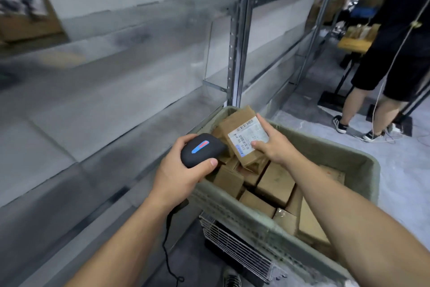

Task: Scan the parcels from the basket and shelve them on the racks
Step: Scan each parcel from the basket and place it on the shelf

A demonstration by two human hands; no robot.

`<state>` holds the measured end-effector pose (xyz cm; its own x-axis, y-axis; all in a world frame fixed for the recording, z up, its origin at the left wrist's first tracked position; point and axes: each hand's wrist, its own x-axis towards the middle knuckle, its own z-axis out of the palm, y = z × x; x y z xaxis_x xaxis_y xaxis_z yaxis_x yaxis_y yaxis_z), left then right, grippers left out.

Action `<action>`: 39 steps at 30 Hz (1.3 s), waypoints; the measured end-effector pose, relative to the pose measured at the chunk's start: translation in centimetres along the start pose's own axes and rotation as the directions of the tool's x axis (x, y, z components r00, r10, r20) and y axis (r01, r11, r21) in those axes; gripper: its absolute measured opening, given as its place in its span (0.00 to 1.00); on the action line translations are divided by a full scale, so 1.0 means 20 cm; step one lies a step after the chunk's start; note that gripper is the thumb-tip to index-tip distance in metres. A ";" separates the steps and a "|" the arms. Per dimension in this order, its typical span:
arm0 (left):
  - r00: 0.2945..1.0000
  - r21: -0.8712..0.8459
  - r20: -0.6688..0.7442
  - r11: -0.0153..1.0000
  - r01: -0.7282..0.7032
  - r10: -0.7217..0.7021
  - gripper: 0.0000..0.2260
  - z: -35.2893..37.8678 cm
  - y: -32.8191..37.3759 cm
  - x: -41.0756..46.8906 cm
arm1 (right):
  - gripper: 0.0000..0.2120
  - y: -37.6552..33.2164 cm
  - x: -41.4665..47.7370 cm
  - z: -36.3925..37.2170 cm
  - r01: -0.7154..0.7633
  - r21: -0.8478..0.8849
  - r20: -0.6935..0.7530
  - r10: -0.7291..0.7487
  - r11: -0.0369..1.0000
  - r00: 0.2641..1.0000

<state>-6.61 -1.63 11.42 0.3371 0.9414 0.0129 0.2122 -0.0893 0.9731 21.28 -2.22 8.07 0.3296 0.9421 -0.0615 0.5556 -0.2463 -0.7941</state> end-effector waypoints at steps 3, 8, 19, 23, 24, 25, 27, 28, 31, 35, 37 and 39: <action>0.999 0.045 -0.012 0.998 -0.040 0.041 0.26 -0.09 0.02 -0.10 | 0.41 -0.24 -0.03 -0.03 0.087 -0.146 0.062 -0.079 0.985 0.995; 0.993 0.130 -0.040 0.986 -0.109 0.115 0.30 -0.23 0.10 -0.23 | 0.41 -0.55 -0.06 -0.04 0.231 -0.326 0.139 -0.196 0.916 0.971; 0.972 0.201 -0.105 0.962 -0.187 0.211 0.27 -0.42 0.22 -0.40 | 0.41 -0.88 -0.09 -0.05 0.315 -0.386 0.176 -0.267 0.867 0.948; 0.971 0.186 -0.094 0.962 -0.200 0.220 0.31 -0.43 0.24 -0.43 | 0.41 -0.90 -0.10 -0.04 0.309 -0.388 0.167 -0.264 0.868 0.950; 0.971 0.180 -0.093 0.963 -0.203 0.222 0.31 -0.43 0.24 -0.44 | 0.41 -0.90 -0.11 -0.04 0.311 -0.386 0.166 -0.266 0.868 0.950; 0.970 0.175 -0.092 0.963 -0.206 0.224 0.31 -0.44 0.23 -0.45 | 0.41 -0.91 -0.11 -0.04 0.311 -0.388 0.165 -0.267 0.867 0.950; 0.969 0.166 -0.093 0.964 -0.210 0.227 0.31 -0.44 0.23 -0.45 | 0.41 -0.92 -0.12 -0.03 0.312 -0.390 0.161 -0.270 0.866 0.949; 0.969 0.161 -0.095 0.964 -0.209 0.226 0.31 -0.45 0.24 -0.45 | 0.41 -0.92 -0.12 -0.03 0.312 -0.383 0.158 -0.271 0.870 0.949; 0.969 0.135 -0.109 0.969 -0.208 0.223 0.30 -0.46 0.23 -0.44 | 0.40 -0.92 -0.12 -0.02 0.311 -0.340 0.136 -0.281 0.887 0.950; 0.960 0.073 -0.172 0.975 -0.209 0.219 0.29 -0.49 0.25 -0.41 | 0.40 -0.92 -0.12 -0.02 0.308 -0.191 0.064 -0.301 0.932 0.951; 0.954 0.021 -0.205 0.976 -0.217 0.217 0.31 -0.51 0.27 -0.39 | 0.40 -0.92 -0.13 -0.02 0.314 -0.064 0.036 -0.312 0.947 0.949; 0.945 -0.014 -0.233 0.971 -0.238 0.229 0.30 -0.53 0.30 -0.38 | 0.41 -0.92 -0.13 -0.01 0.336 0.053 0.015 -0.337 0.940 0.941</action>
<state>-17.59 -5.93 19.66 0.1530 0.9452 0.2885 0.1132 -0.3068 0.9450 10.48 -0.17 22.97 0.1119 0.9732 0.2010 0.5925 0.0971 -0.7997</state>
